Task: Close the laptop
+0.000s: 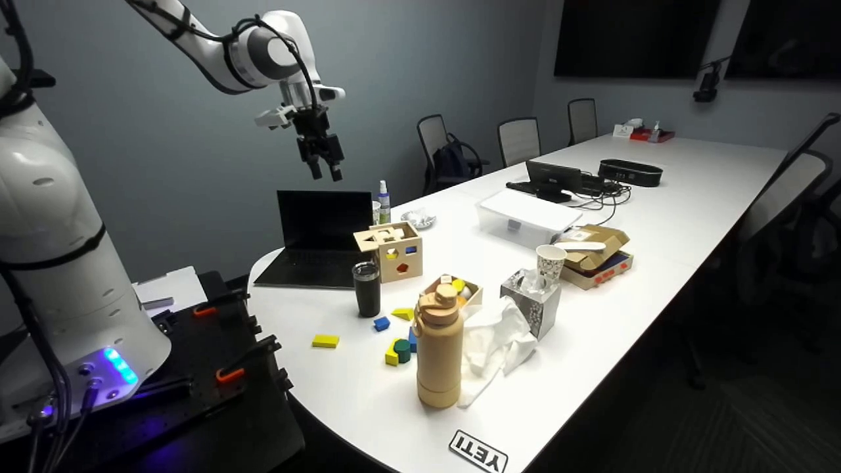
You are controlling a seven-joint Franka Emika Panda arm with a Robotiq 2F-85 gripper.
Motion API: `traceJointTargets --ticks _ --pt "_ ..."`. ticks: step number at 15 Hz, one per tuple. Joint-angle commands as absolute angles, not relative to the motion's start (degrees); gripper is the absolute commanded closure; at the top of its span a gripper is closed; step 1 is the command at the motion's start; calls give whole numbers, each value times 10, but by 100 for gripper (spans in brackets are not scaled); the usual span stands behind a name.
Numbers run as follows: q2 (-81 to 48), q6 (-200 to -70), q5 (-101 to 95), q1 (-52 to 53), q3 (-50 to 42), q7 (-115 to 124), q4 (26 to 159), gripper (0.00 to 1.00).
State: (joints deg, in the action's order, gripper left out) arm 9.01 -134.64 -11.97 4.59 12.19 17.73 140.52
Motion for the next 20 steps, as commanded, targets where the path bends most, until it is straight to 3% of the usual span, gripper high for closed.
traceJointTargets --ticks 1,11,16,20 --pt "-37 -1445 -127 76 146 251 1318 0" --pt "-323 -1724 -222 214 124 332 1108 0" --pt "-408 -1760 -145 266 101 256 1046 0" --pt "-430 -1717 -78 279 96 185 1021 0"
